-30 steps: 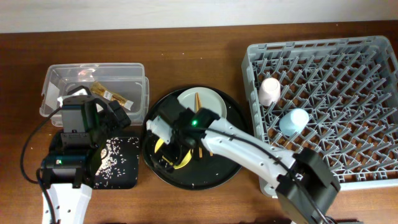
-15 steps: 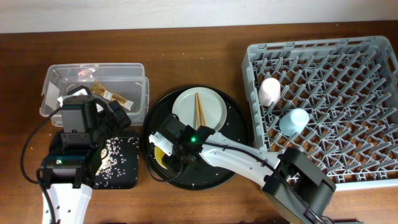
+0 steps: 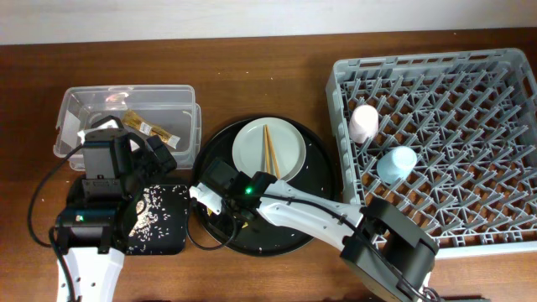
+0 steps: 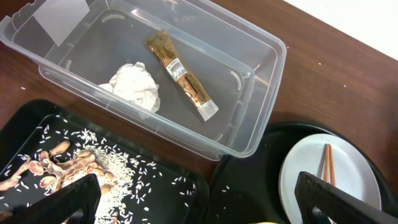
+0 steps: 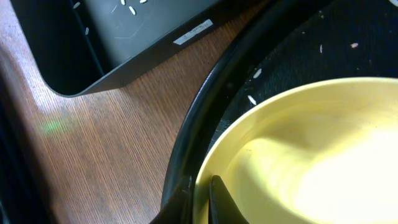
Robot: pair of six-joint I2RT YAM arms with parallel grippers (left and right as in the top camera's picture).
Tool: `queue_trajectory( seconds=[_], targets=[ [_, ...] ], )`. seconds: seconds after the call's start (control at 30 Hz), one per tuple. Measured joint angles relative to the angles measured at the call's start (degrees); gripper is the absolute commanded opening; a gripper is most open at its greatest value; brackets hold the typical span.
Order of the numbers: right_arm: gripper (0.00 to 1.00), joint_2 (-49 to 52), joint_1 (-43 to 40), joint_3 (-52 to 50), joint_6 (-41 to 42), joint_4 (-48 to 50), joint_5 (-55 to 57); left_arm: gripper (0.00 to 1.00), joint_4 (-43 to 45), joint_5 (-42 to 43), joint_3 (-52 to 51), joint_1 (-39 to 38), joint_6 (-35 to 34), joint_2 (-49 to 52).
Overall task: Sort waste into correct bins and load items into the dishwasher rack
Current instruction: 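Reach the right gripper to the yellow bowl and grasp it, then carry the yellow bowl to the rack's back right and release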
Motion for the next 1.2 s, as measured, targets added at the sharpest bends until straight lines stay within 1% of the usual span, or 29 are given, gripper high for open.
queue_trajectory(
  seconds=[0.13,0.23,0.27,0.3,0.4,0.43,0.47,0.5,0.53,0.57,0.6,0.67,0.7,0.73,0.8,0.87,0.9,1.03,1.13,1.17,1.2],
  targets=[
    [0.04,-0.31,-0.17,1.57,0.0,-0.83,-3.26,0.99,0.02,0.0,0.0,0.0,0.0,0.0],
    [0.04,-7.13,-0.76,6.64,0.04,-6.78,-7.26,0.99,0.02,0.0,0.0,0.0,0.02,0.0],
    [0.04,-9.62,-1.79,8.11,0.0,-9.35,-7.78,0.99,0.02,0.0,0.0,0.0,0.02,0.0],
    [0.04,-13.03,-4.72,9.46,0.02,-12.74,-8.59,0.99,0.02,0.0,0.0,0.0,0.02,0.0],
    [0.04,-21.77,-17.27,11.23,0.09,-15.63,-11.87,0.99,0.02,0.0,0.0,0.0,0.0,0.0],
    [0.04,-23.82,-22.77,11.26,0.04,-15.96,-14.45,0.99,0.04,0.0,0.0,0.0,0.02,0.0],
    [0.04,-25.42,-34.58,11.37,0.07,-15.8,-20.04,0.99,-0.02,0.0,0.0,0.0,0.0,0.0],
    [0.04,-25.59,-42.03,11.39,0.11,-15.63,-22.86,0.99,-0.04,0.0,0.0,0.0,0.0,0.0],
    [0.04,-25.35,-46.21,11.39,0.09,-15.43,-26.1,0.99,0.04,0.0,0.0,0.0,0.0,0.0],
    [0.04,-25.03,-55.74,11.41,-0.04,-13.94,-31.85,0.99,-0.04,-0.02,0.0,0.0,0.02,0.0],
    [0.04,-23.02,-67.58,11.52,-0.26,-12.37,-37.44,0.99,-0.07,0.02,0.0,0.09,0.02,0.0],
    [0.04,-18.88,-75.41,11.56,-0.48,-11.28,-43.04,0.99,0.02,-0.02,0.0,0.11,0.02,0.0],
    [0.04,-14.4,-78.93,11.63,-1.05,-10.45,-46.66,0.99,-0.02,0.0,0.0,0.09,0.02,0.0],
    [0.04,-11.08,-80.78,11.63,-1.4,-9.14,-49.57,0.99,0.02,0.0,0.0,0.09,0.0,0.0],
    [0.04,-0.66,-82.84,11.61,-1.46,-3.8,-61.22,0.99,0.02,0.0,0.0,0.11,0.02,-0.02],
    [0.04,5.64,-82.84,11.61,-1.38,-3.61,-66.03,0.99,0.04,0.0,0.0,0.09,0.02,0.0],
    [0.04,6.51,-82.84,11.61,-1.46,-3.63,-67.73,0.99,0.02,0.0,0.0,0.11,0.02,0.0],
    [0.04,6.49,-83.76,11.63,-1.38,-3.34,-68.59,0.99,0.02,0.0,0.0,0.11,0.02,0.0],
    [0.05,6.49,-87.8,11.63,0.28,-3.39,-68.61,0.99,0.02,0.0,0.0,0.09,0.02,0.0],
    [0.09,6.49,-89.72,11.63,0.74,-3.65,-68.61,0.99,0.02,0.0,0.0,0.11,0.02,0.0],
    [0.17,6.49,-92.54,11.63,1.11,-5.01,-68.26,0.99,0.02,0.0,0.0,0.11,0.0,0.0]
  ],
)
